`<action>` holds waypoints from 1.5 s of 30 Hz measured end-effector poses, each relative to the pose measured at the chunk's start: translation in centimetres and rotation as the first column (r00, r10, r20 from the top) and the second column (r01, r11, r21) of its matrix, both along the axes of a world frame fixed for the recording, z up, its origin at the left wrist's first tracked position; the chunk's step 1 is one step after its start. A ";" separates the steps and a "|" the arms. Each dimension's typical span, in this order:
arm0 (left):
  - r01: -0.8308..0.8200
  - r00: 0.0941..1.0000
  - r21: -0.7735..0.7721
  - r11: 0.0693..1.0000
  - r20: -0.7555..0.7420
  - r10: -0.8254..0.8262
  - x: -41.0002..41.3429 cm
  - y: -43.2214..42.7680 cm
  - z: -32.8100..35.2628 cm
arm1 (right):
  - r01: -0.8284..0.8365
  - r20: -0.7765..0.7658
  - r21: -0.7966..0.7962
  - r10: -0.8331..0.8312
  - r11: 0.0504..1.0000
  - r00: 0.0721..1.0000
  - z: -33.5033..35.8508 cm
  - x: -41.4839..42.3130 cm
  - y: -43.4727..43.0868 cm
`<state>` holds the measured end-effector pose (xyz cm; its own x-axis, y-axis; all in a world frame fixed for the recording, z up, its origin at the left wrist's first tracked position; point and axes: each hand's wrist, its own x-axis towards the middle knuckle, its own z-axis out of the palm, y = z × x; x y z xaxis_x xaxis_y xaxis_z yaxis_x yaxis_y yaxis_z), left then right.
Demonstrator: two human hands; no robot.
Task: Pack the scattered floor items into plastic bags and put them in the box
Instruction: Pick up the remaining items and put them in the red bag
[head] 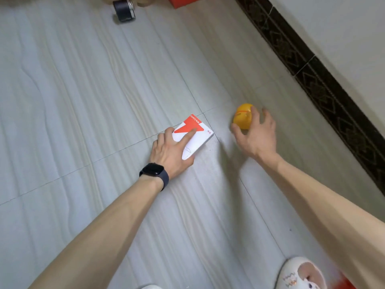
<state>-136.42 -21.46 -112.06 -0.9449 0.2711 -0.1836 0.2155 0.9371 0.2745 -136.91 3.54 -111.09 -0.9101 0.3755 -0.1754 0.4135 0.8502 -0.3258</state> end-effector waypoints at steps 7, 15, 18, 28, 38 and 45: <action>0.094 0.986 -0.121 0.988 0.146 -0.076 1.5 -0.4 -2.1 | 0.366 0.264 -0.229 -0.305 0.902 0.915 -1.8 -4.7 2.2; 0.027 0.956 -0.119 0.993 0.292 0.009 2.1 -0.8 -0.8 | 0.211 0.195 -0.423 -0.139 0.881 0.971 2.7 0.3 4.1; -0.009 0.936 -0.043 0.999 0.352 0.023 3.9 -0.2 1.1 | 0.216 0.190 -0.414 -0.149 0.884 0.970 5.7 6.5 6.3; 0.365 0.888 0.127 0.922 0.251 -0.386 11.9 6.9 14.2 | 0.534 0.098 -0.467 -0.559 0.705 0.823 15.8 33.6 11.5; 0.692 0.712 0.073 0.718 0.097 -0.696 18.9 17.9 21.8 | 0.819 0.144 -0.467 -0.886 0.333 0.442 14.6 54.5 12.1; 0.845 0.532 -0.012 0.534 0.111 -0.839 24.4 23.4 20.5 | 0.906 0.248 -0.262 -0.884 0.333 0.397 11.9 58.9 12.3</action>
<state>-112.04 1.96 -91.52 -0.2647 0.9194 -0.2908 0.8932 0.3475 0.2855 -78.01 15.88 -99.14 -0.0470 0.8720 -0.4873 0.8858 -0.1891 -0.4239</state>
